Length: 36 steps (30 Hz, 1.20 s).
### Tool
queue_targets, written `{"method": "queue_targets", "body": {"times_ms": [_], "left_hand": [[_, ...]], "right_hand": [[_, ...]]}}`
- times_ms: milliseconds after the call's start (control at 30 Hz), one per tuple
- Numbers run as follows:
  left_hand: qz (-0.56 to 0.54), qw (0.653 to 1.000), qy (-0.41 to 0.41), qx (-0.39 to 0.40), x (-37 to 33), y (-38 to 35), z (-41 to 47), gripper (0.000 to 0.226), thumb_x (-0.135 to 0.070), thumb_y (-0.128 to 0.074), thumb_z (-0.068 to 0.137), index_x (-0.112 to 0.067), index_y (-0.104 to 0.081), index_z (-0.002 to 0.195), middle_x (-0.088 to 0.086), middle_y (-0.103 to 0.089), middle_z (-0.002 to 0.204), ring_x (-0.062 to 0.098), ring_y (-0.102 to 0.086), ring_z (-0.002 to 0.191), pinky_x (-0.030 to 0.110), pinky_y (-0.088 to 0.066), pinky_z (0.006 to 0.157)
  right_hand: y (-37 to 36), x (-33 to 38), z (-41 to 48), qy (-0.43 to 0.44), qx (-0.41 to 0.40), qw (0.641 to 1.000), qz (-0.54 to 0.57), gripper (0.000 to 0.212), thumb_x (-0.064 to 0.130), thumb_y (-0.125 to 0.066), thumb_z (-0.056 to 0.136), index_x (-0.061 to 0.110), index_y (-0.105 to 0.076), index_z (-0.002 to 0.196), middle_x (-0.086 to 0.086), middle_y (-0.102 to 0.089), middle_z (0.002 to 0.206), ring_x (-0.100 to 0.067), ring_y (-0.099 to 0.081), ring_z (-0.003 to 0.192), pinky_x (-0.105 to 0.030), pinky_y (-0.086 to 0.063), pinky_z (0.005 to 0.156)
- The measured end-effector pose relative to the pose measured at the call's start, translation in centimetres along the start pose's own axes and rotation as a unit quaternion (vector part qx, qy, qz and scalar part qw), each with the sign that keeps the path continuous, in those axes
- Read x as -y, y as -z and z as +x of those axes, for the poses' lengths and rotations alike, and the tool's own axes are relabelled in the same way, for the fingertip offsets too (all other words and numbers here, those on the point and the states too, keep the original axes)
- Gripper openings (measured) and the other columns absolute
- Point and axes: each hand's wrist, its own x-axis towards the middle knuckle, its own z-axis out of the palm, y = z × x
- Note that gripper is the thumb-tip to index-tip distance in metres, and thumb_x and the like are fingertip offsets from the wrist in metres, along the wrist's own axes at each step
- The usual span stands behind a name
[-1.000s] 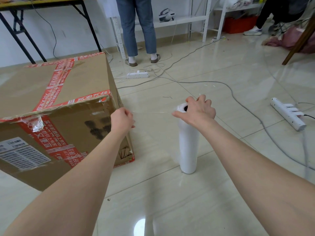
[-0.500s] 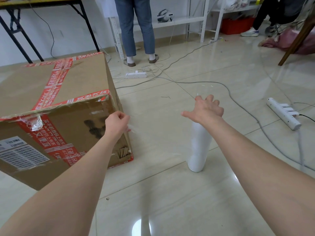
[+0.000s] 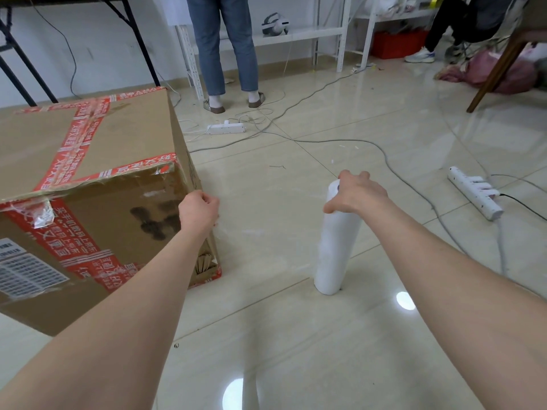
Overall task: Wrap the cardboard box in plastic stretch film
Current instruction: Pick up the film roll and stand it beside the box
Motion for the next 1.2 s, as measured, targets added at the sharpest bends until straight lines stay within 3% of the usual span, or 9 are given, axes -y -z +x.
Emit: {"method": "queue_targets", "body": {"times_ms": [133,300,400,567,700,833,967,1100,1200], "left_hand": [[-0.177,0.982,0.054,0.03,-2.0,-0.7,-0.3,0.018,-0.007,-0.043,0.098,0.004,-0.054,0.106,0.009,-0.063,0.077,0.014,-0.058,0.053,0.018,-0.05,0.04],[-0.06,0.998,0.002,-0.006,-1.2,-0.4,-0.5,0.016,-0.018,-0.038,0.101,-0.007,-0.049,0.106,0.011,-0.059,0.077,0.015,-0.055,0.048,0.013,-0.042,0.035],[-0.022,1.0,-0.001,-0.017,-0.3,0.2,-0.1,0.024,-0.027,-0.037,0.101,-0.008,-0.05,0.109,0.013,-0.062,0.095,0.015,-0.058,0.051,0.016,-0.041,0.04],[0.036,0.997,-0.021,0.069,0.5,0.4,-0.4,0.069,-0.064,-0.041,0.088,-0.008,-0.051,0.128,0.008,-0.06,0.114,0.015,-0.064,0.062,0.019,-0.043,0.051],[0.023,0.988,-0.061,0.136,0.6,0.9,-0.7,0.064,-0.061,-0.057,0.08,-0.013,-0.055,0.123,0.008,-0.061,0.111,0.018,-0.066,0.078,0.021,-0.049,0.064],[0.104,0.981,-0.093,0.138,1.4,2.0,-0.7,0.047,-0.046,-0.071,0.077,-0.014,-0.066,0.111,0.007,-0.064,0.103,0.026,-0.064,0.089,0.03,-0.051,0.078],[0.067,0.993,-0.065,0.07,2.2,3.1,-0.5,0.029,-0.033,-0.069,0.083,-0.007,-0.071,0.096,-0.001,-0.063,0.072,0.015,-0.059,0.059,0.018,-0.044,0.054],[0.034,0.998,-0.054,0.011,2.4,3.9,-0.2,0.022,-0.03,-0.066,0.087,-0.009,-0.073,0.086,0.0,-0.065,0.076,0.01,-0.054,0.054,0.018,-0.044,0.055],[0.027,0.998,-0.049,0.005,2.6,4.3,-0.2,0.022,-0.029,-0.067,0.087,-0.008,-0.073,0.086,0.0,-0.062,0.067,0.011,-0.053,0.057,0.02,-0.048,0.059]], "right_hand": [[-0.4,0.3,0.1,0.032,-0.028,0.998,0.034,0.069,0.038,-0.071,0.066,0.032,-0.043,0.129,-0.006,-0.041,0.121,-0.028,-0.045,0.087,-0.03,-0.036,0.063],[-0.6,1.6,0.3,0.06,-0.031,0.996,0.05,0.066,0.034,-0.072,0.064,0.038,-0.048,0.126,-0.003,-0.044,0.124,-0.025,-0.046,0.086,-0.029,-0.035,0.063],[-0.6,2.6,0.5,0.073,-0.023,0.996,0.049,0.06,0.033,-0.072,0.064,0.036,-0.052,0.12,-0.002,-0.044,0.123,-0.025,-0.048,0.086,-0.029,-0.035,0.063],[-1.5,4.1,0.9,0.107,-0.002,0.994,0.036,0.065,0.028,-0.07,0.069,0.037,-0.045,0.128,-0.003,-0.037,0.129,-0.029,-0.051,0.103,-0.031,-0.037,0.071],[-1.9,3.9,1.4,0.07,-0.029,0.997,0.029,0.075,0.055,-0.07,0.069,0.04,-0.037,0.135,-0.007,-0.031,0.134,-0.035,-0.042,0.116,-0.034,-0.034,0.074],[-2.3,3.2,1.4,0.045,-0.077,0.995,0.054,0.071,0.058,-0.071,0.067,0.03,-0.043,0.127,-0.009,-0.033,0.125,-0.03,-0.049,0.087,-0.031,-0.034,0.062],[-2.1,3.3,1.2,0.064,-0.069,0.994,0.064,0.057,0.046,-0.072,0.07,0.029,-0.049,0.119,-0.007,-0.035,0.122,-0.023,-0.045,0.061,-0.024,-0.029,0.05],[-2.0,3.2,1.4,0.113,-0.034,0.988,0.095,0.062,0.017,-0.061,0.078,0.033,-0.041,0.135,-0.003,-0.033,0.136,-0.03,-0.047,0.109,-0.031,-0.037,0.069],[-2.1,3.5,1.0,0.094,-0.032,0.992,0.079,0.067,0.036,-0.069,0.076,0.032,-0.037,0.135,-0.005,-0.03,0.136,-0.033,-0.042,0.117,-0.034,-0.035,0.074]]}}
